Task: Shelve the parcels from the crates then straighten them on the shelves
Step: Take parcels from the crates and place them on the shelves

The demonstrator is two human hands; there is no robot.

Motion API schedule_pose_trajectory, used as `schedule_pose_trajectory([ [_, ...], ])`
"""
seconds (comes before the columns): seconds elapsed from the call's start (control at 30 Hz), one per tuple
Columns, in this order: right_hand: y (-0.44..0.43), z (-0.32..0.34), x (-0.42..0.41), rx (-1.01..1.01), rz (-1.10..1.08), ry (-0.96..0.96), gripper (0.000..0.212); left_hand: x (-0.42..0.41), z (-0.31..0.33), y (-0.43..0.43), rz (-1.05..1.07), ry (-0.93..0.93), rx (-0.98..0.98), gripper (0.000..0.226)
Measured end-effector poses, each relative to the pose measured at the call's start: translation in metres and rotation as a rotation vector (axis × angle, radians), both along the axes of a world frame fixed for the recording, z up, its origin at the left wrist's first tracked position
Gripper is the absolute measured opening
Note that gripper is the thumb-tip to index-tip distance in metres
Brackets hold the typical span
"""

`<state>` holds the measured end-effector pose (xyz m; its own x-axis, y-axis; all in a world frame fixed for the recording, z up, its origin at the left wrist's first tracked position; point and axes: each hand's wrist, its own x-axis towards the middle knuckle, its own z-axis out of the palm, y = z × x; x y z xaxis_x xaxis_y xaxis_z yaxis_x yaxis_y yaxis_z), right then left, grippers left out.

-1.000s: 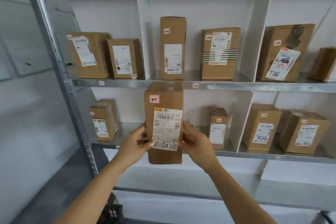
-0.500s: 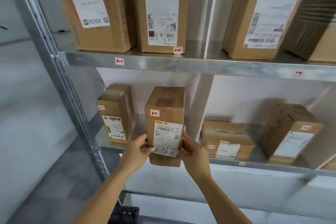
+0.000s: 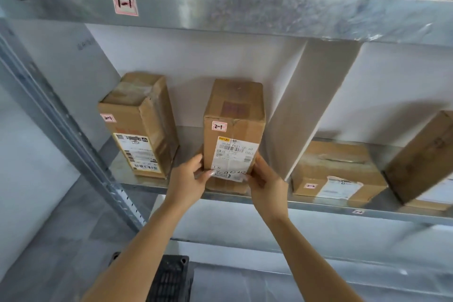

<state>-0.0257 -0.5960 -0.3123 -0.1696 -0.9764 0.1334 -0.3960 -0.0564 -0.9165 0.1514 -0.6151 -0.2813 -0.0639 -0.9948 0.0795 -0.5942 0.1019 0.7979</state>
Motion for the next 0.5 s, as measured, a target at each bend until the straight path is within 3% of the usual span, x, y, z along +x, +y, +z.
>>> schedule_pose_trajectory([
  [0.33, -0.012, -0.004, 0.003, 0.01, -0.04, -0.07, 0.064, -0.001, 0.003, -0.011, 0.01, -0.025, -0.01, 0.048],
  [0.5, 0.014, 0.018, -0.002, 0.085, -0.069, -0.212, 0.091, 0.002, 0.022, 0.003, 0.025, 0.137, 0.154, 0.086],
])
